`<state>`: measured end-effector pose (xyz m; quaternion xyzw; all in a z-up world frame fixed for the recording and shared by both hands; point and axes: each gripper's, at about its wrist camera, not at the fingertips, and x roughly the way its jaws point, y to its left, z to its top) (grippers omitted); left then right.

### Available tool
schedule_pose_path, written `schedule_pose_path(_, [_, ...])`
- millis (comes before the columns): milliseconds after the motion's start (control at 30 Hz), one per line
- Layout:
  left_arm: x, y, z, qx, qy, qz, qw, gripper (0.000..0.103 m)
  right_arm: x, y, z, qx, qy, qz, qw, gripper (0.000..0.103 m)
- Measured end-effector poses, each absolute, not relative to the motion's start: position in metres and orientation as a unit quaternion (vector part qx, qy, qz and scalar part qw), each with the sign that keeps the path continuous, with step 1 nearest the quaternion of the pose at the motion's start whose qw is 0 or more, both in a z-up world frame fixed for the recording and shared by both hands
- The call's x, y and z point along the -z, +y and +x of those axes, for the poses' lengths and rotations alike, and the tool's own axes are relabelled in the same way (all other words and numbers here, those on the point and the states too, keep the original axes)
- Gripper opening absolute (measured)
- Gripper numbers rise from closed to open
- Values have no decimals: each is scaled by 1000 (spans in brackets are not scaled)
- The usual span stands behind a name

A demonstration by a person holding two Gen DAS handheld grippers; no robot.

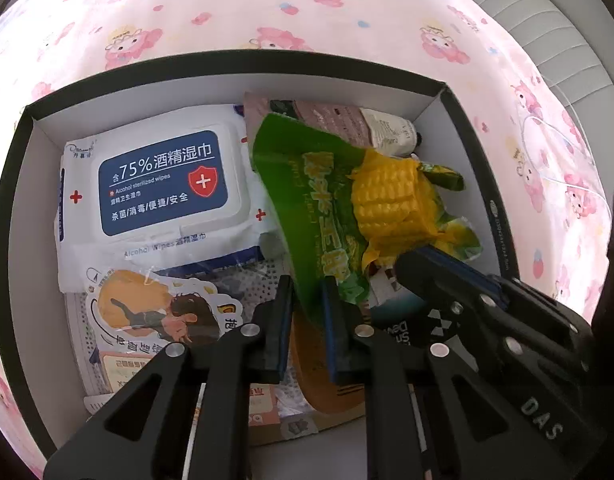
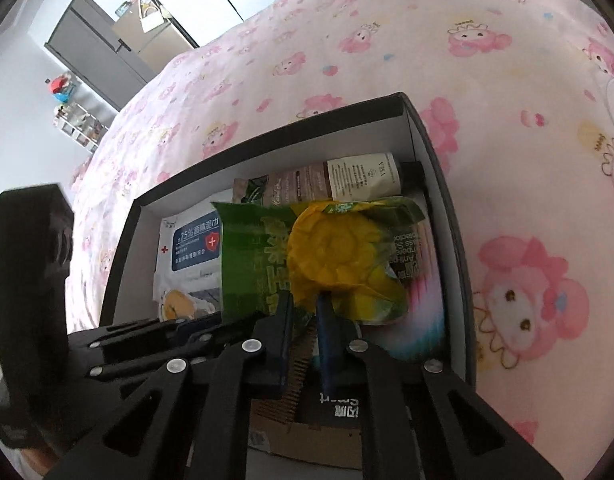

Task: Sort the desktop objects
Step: 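Lower the snack bag into the box and open the left gripper, then lift the left tool out of the box toward the black square frame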

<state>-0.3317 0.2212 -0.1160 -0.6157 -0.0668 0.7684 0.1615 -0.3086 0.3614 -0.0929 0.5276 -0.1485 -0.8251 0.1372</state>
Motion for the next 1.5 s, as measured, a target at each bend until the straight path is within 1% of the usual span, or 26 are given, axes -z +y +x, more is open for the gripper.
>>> schedule_pose_path(133, [115, 224, -329, -768, -54, -614, 172, 12, 81, 374, -290, 836, -162, 505, 139, 9])
schedule_pose_path(233, [116, 225, -335, -769, -46, -616, 163, 12, 83, 376, -294, 832, -173, 508, 141, 9])
schedule_pose_path(333, [119, 224, -344, -772, -50, -615, 154, 12, 88, 366, -301, 831, -154, 516, 139, 9])
schedule_pose_path(367, [120, 223, -348, -775, -49, -613, 149, 17, 89, 364, -303, 831, -151, 517, 140, 9])
schedule_pose_path(500, [118, 220, -354, -774, -65, -612, 148, 17, 92, 364, -307, 829, -158, 517, 144, 9])
schedule_pose_path(600, [110, 221, -348, -780, -61, -603, 156, 17, 89, 366, -306, 832, -160, 512, 141, 9])
schedule_pose_path(667, [102, 219, -339, -788, -60, -590, 166, 17, 85, 366, -304, 837, -152, 508, 134, 10])
schedule_pose_path(733, [92, 241, -330, -797, -65, -575, 173, 18, 79, 363, -298, 851, -125, 497, 119, 10])
schedule_pose_path(833, [71, 219, -315, -810, -76, -553, 180, 20, 72, 359, -288, 861, -94, 489, 104, 10])
schedule_pose_path(900, [48, 213, -296, -824, -80, -532, 177, 26, 64, 356, -279, 868, -77, 481, 98, 10])
schedule_pose_path(933, [41, 211, -283, -830, -82, -523, 178, 31, 56, 352, -273, 874, -65, 472, 93, 10])
schedule_pose_path(967, [35, 207, -271, -834, -84, -514, 180, 34, 50, 349, -266, 881, -57, 462, 88, 11])
schedule_pose_path(1000, [27, 202, -260, -840, -82, -505, 182, 35, 42, 345, -257, 887, -51, 450, 87, 12])
schedule_pose_path(1100, [14, 182, -237, -856, -68, -480, 176, 34, 21, 332, -228, 897, -53, 426, 103, 23])
schedule_pose_path(1333, [-21, 135, -172, -878, -70, -446, 161, 36, -16, 293, -166, 906, -53, 398, 131, 24])
schedule_pose_path(1500, [-29, 108, -131, -878, -74, -453, 137, 38, -32, 261, -128, 911, -27, 383, 151, 24])
